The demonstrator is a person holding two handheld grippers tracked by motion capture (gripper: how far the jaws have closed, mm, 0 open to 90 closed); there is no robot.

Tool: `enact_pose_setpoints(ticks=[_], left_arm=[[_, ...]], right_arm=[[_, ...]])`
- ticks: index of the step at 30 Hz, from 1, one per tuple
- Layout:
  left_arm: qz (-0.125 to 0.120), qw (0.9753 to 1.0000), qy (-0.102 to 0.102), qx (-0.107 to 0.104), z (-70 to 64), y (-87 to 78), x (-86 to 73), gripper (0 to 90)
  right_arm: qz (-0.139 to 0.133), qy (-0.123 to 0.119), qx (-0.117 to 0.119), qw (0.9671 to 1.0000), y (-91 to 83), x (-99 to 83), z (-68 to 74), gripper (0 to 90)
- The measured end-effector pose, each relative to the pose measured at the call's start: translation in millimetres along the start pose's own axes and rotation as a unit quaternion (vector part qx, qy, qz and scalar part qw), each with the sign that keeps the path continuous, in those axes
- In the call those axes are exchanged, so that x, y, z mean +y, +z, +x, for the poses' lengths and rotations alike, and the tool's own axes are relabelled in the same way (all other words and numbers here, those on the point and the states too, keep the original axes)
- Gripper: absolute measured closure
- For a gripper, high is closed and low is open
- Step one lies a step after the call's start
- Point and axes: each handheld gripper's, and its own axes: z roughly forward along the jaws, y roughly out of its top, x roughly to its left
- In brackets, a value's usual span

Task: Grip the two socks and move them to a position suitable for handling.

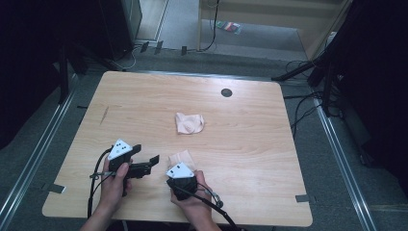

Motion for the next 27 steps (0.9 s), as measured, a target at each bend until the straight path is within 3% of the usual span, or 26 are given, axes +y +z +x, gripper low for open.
enact_pose_setpoints(ticks=[1,2,3,4,5,8,10,11,12,13,15,16,18,21,22,24,27], left_arm=[[0.000,1.0000,-0.002,-0.001,0.3,0.0,0.1,15.0],[0.000,1.0000,-0.003,-0.001,0.7,0.3,0.1,14.9],[-0.001,1.0000,-0.004,-0.002,0.8,0.5,0.0,14.9],[0.000,0.9999,-0.004,-0.010,0.4,1.9,0.2,13.9],[0.000,0.9999,-0.004,-0.010,0.4,1.9,0.2,13.9],[0.015,0.9996,0.001,-0.023,-5.8,10.0,0.6,14.5],[0.022,0.9994,0.009,-0.024,-9.4,13.7,0.4,15.6],[0.033,0.9989,0.021,-0.026,-16.5,21.1,-0.1,22.6],[0.033,0.9989,0.021,-0.026,-16.5,21.1,-0.1,25.9],[0.042,0.9983,0.027,-0.030,-20.4,25.6,-0.3,25.9],[0.061,0.9965,0.040,-0.040,-28.9,35.3,-1.9,34.5],[0.073,0.9955,0.048,-0.038,-34.2,41.6,-3.3,43.9],[0.096,0.9933,0.059,-0.027,-39.5,50.3,-5.0,47.7],[0.125,0.9897,0.067,-0.015,-44.7,62.2,-7.6,62.6],[0.123,0.9897,0.072,-0.010,-46.1,64.0,-7.6,62.6],[0.129,0.9889,0.074,0.001,-47.5,67.6,-4.8,74.8],[0.125,0.9895,0.072,-0.008,-46.0,67.7,-4.2,85.8]], right_arm=[[-0.006,0.010,0.005,0.9999,-3.7,1.9,-4.2,88.2],[-0.024,0.036,0.015,0.9990,-13.5,6.9,-14.0,88.3],[-0.024,0.036,0.015,0.9990,-13.5,6.9,-14.0,88.3],[-0.043,0.061,0.034,0.9967,-23.2,12.4,-25.2,88.2],[-0.043,0.061,0.034,0.9967,-23.2,12.4,-25.2,88.2],[-0.070,0.101,0.048,0.9913,-38.7,19.0,-46.0,88.0],[-0.072,0.111,0.047,0.9901,-41.2,19.4,-49.6,88.0],[-0.079,0.136,0.054,0.9860,-46.6,19.1,-61.4,87.9],[-0.079,0.136,0.054,0.9860,-46.6,19.1,-61.4,87.9],[-0.082,0.146,0.056,0.9842,-48.9,18.5,-66.2,87.8],[-0.088,0.162,0.061,0.9810,-52.6,17.2,-74.4,87.7],[-0.092,0.170,0.062,0.9792,-55.3,15.3,-81.3,87.7],[-0.090,0.173,0.063,0.9787,-55.8,14.5,-83.0,87.7],[-0.092,0.196,0.071,0.9737,-57.5,9.2,-93.9,87.7],[-0.092,0.196,0.071,0.9737,-57.5,9.2,-93.9,87.7],[-0.090,0.211,0.067,0.9710,-60.5,5.5,-102.2,87.7],[-0.090,0.220,0.059,0.9696,-63.5,3.2,-108.1,87.9]])
